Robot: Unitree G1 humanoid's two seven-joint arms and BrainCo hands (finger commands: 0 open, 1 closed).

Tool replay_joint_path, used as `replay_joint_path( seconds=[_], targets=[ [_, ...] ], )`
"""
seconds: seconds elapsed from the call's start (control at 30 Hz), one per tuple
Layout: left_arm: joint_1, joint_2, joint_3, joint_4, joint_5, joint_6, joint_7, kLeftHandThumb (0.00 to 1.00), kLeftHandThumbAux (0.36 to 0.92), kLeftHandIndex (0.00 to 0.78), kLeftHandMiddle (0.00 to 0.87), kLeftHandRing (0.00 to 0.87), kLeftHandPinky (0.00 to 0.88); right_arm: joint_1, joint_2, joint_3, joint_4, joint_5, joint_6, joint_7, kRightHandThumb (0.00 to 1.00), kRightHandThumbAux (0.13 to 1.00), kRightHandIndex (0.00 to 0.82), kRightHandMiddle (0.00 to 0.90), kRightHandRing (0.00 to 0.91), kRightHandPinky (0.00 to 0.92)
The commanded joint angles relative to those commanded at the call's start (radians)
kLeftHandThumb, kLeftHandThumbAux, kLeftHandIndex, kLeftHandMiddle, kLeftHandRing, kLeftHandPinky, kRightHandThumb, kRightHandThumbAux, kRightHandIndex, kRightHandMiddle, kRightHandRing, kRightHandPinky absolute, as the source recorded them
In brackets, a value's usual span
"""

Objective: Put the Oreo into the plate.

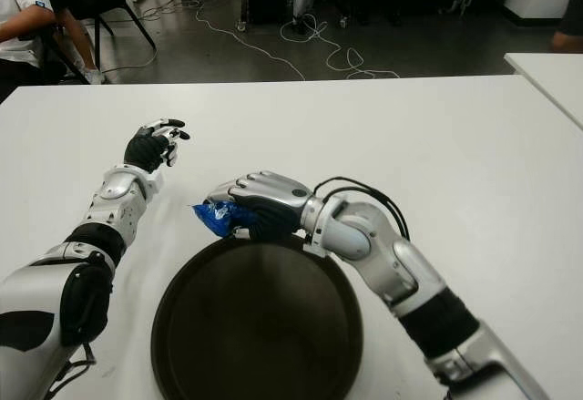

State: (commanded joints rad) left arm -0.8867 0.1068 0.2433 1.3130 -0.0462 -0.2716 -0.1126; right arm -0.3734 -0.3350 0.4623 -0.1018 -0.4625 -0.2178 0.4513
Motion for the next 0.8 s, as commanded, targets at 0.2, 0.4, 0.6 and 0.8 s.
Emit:
replay_joint_path(
  seconds=[0.2, 0.4, 0.6, 0.8],
  targets=[
    [0.000, 0.000, 0.000, -0.001, -0.001, 0.001, -0.002, 0.851, 0.665, 0.407, 0.536, 0.845, 0.843, 0.023, -0.007, -0.032, -0.046, 0.025, 0.041, 0.021, 0.701, 0.723, 0.426, 0.611, 0.602, 0.535],
    [-0.001, -0.001, 0.003, -0.002, -0.005, 0.005, -0.009, 0.850, 0.666, 0.406, 0.531, 0.839, 0.831, 0.015, -0.011, -0.030, -0.016, 0.004, 0.022, 0.014, 0.698, 0.725, 0.424, 0.618, 0.617, 0.570],
    [-0.001, -0.003, 0.005, -0.003, -0.008, 0.005, -0.006, 0.849, 0.667, 0.404, 0.530, 0.840, 0.834, -0.059, 0.023, 0.001, 0.203, -0.024, -0.085, -0.049, 0.693, 0.730, 0.423, 0.622, 0.626, 0.602],
    [-0.001, -0.005, 0.004, -0.003, -0.005, 0.005, 0.000, 0.849, 0.667, 0.404, 0.528, 0.839, 0.829, -0.070, 0.038, 0.020, 0.283, -0.027, -0.158, -0.074, 0.693, 0.732, 0.423, 0.616, 0.617, 0.578]
  ],
)
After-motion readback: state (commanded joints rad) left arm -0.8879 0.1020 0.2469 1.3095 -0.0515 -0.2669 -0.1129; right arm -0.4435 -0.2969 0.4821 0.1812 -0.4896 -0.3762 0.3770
